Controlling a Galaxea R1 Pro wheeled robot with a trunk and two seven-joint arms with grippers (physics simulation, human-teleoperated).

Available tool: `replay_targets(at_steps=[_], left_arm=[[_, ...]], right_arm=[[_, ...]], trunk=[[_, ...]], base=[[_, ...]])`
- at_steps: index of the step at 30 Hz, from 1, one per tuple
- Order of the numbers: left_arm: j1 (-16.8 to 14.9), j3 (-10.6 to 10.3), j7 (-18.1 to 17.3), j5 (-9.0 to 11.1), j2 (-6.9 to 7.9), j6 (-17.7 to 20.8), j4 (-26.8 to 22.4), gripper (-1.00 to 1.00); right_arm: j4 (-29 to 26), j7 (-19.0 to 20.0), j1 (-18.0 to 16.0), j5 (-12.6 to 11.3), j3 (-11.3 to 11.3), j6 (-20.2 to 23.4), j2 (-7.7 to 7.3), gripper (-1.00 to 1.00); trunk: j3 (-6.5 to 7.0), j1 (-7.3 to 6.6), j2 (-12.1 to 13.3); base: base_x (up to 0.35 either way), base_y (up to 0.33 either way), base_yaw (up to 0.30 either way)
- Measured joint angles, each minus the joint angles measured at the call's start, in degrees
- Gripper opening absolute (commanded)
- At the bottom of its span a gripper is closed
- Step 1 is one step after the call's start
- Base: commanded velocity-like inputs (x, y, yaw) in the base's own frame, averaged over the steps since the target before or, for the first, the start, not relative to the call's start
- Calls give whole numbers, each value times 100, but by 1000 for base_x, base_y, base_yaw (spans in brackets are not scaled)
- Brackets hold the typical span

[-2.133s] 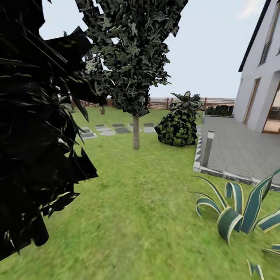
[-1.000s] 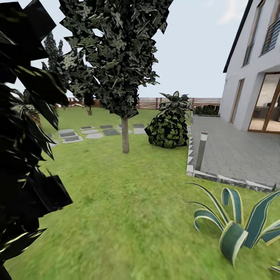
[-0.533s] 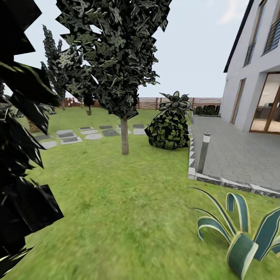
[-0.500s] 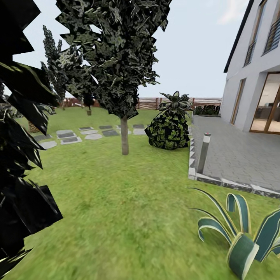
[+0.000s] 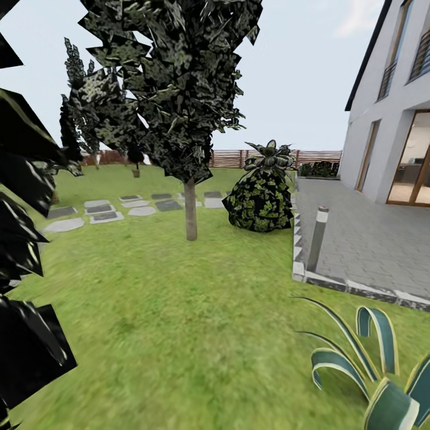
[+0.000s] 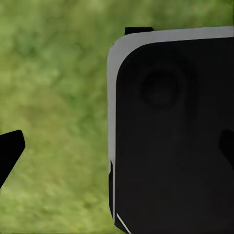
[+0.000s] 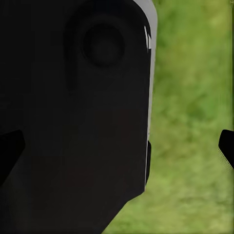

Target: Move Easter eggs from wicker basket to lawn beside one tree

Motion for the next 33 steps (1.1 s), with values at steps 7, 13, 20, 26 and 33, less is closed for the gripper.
replay_targets(at_steps=[7,13,20,26,33], left_arm=[[0,0,0,0,0,0,0,100],[0,0,0,0,0,0,0,100],[0,0,2,0,0,0,0,100],[0,0,7,0,-7,-7,3,100],[0,0,11,0,-2,-8,2,100]], right_arm=[[0,0,0,0,-4,0,0,100],[0,0,0,0,-6,0,0,100],[0,0,0,-2,-6,0,0,100],[0,0,0,-1,-6,0,-2,100],[0,0,0,-1,-4,-1,0,100]], trunk=[[0,0,0],[0,0,0],[0,2,0],[0,3,0],[0,3,0]], base=[[274,0,0],[269,0,0],[184,0,0],[16,0,0],[1,0,0]])
